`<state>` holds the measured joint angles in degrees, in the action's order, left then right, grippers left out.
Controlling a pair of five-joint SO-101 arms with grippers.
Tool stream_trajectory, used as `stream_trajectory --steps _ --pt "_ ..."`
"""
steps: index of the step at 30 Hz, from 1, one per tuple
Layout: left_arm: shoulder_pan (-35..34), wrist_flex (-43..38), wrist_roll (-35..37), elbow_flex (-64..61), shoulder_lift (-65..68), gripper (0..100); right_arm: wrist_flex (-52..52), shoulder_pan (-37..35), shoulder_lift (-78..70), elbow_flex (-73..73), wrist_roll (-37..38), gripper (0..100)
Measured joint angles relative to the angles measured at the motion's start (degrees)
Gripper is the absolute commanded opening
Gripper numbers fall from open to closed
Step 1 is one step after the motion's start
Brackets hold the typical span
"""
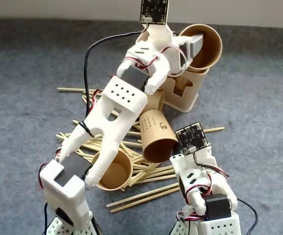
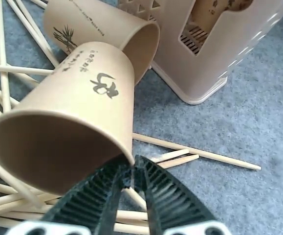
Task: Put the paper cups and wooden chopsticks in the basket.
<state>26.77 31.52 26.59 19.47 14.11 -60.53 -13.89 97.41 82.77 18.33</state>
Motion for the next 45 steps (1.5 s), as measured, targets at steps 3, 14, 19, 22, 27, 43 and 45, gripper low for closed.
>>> stream_trajectory --steps 3,14,19,22,27,43,45 --pt "-0.09 0.0 0.0 0.0 0.0 22 0.0 0.0 0.0 0.0 0.0 0.6" --pt "0.0 0.0 0.0 0.0 -5.8 19 1.76 0.09 0.09 2.29 0.0 0.6" --pt "0.0 5.54 -2.73 0.0 -11.25 12 3.34 0.0 0.0 3.16 0.0 0.6" --pt "0.0 11.08 -8.35 0.0 -14.59 8 3.34 0.0 0.0 3.16 0.0 0.6" --pt "-0.09 22.24 -16.26 0.0 -20.57 7 2.46 0.0 0.0 3.16 0.0 0.6" --pt "-18.11 54.59 -23.74 0.09 -35.78 7 -8.97 0.0 0.62 -12.75 0.0 0.6" --pt "-21.71 56.7 -23.82 0.09 -35.78 7 -9.76 0.0 0.62 -13.89 0.0 0.6"
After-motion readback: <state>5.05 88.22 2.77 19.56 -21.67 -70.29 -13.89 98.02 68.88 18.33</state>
